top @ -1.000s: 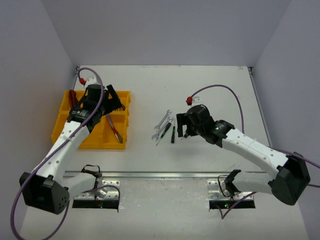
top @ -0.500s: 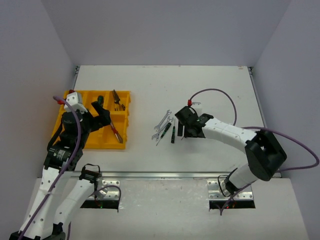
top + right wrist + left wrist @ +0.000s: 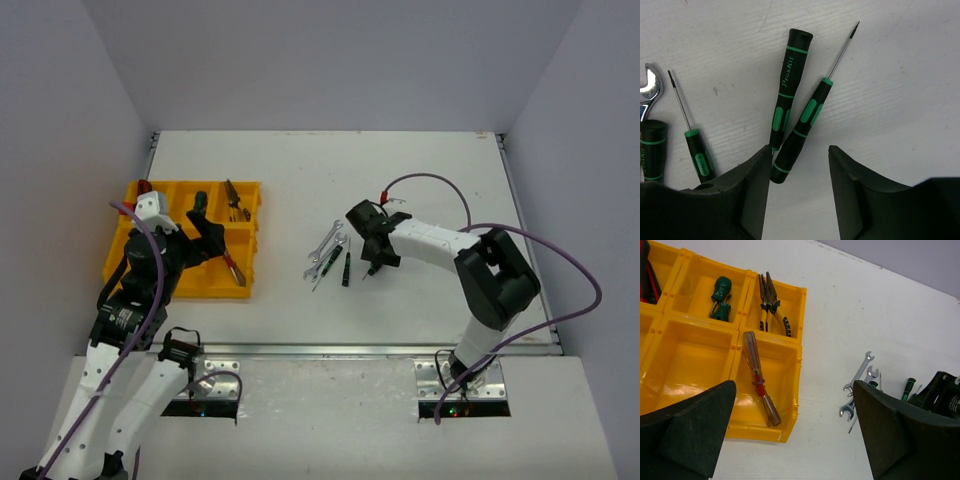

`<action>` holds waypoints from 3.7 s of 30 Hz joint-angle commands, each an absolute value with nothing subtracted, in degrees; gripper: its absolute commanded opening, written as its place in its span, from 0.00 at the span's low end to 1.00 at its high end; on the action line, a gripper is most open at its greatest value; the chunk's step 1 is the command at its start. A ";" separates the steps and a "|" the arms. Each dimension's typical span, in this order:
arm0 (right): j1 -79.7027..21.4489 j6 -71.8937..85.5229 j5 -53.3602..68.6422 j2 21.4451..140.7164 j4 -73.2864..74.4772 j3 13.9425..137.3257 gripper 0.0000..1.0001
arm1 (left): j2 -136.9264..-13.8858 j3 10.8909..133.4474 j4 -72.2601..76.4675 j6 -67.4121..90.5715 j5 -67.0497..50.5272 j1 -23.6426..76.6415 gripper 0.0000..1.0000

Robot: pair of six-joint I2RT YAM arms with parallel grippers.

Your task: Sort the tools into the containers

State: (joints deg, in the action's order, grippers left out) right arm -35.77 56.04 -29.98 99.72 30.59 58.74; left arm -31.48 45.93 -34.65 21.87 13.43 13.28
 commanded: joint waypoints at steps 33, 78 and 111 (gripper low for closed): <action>-34.12 65.50 -29.87 89.31 22.90 42.72 0.00 | -33.07 45.79 -31.43 21.18 12.66 15.97 1.00; -46.32 37.41 7.00 61.19 -7.39 38.63 0.99 | -57.99 48.14 -15.22 39.18 8.06 33.37 0.00; -46.25 37.35 -5.06 48.28 13.15 30.15 0.99 | -97.86 67.50 -27.08 24.63 53.67 -21.47 0.23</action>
State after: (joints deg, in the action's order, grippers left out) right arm -46.11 37.52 -4.95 48.64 15.75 30.33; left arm -100.28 67.48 -31.82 23.86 51.39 -20.71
